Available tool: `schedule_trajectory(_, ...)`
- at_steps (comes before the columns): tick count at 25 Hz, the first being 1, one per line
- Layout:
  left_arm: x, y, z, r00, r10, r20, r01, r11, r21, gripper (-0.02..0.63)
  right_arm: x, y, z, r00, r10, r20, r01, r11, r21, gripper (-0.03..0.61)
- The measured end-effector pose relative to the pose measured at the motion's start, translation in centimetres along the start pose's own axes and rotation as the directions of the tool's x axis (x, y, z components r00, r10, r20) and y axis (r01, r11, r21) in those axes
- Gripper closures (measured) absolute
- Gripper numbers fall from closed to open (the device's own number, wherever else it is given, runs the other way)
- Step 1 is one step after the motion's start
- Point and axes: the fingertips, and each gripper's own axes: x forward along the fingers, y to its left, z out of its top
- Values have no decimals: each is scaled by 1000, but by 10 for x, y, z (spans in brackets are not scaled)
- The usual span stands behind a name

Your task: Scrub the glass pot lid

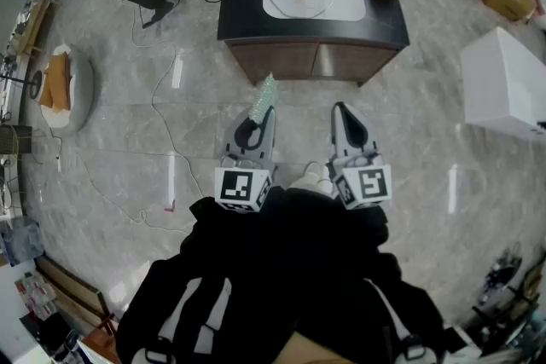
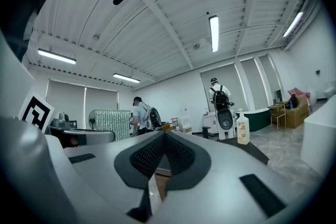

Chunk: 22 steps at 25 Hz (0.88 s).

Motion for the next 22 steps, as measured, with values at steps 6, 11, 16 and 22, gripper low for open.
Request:
schedule_trajectory(6, 13, -15, 3, 1000, 9, 7, -10, 1000, 29, 538, 1, -18, 5, 1000, 22, 12, -22, 1000, 9, 575)
schedule_trajectory(11, 27, -38, 3, 1000, 12, 10, -13, 998, 69, 538, -4, -40, 12, 998, 48, 32, -48, 999, 4, 575)
schedule_trajectory(16, 46, -60, 4, 999, 42, 24, -44, 997, 59, 538, -7, -69, 18, 996, 82, 33, -81, 996, -24, 575)
schedule_trajectory(22, 60, -76, 3, 997, 77, 24, -78, 995, 56, 538, 1, -91, 20, 991, 122, 50, -122, 992, -4, 575)
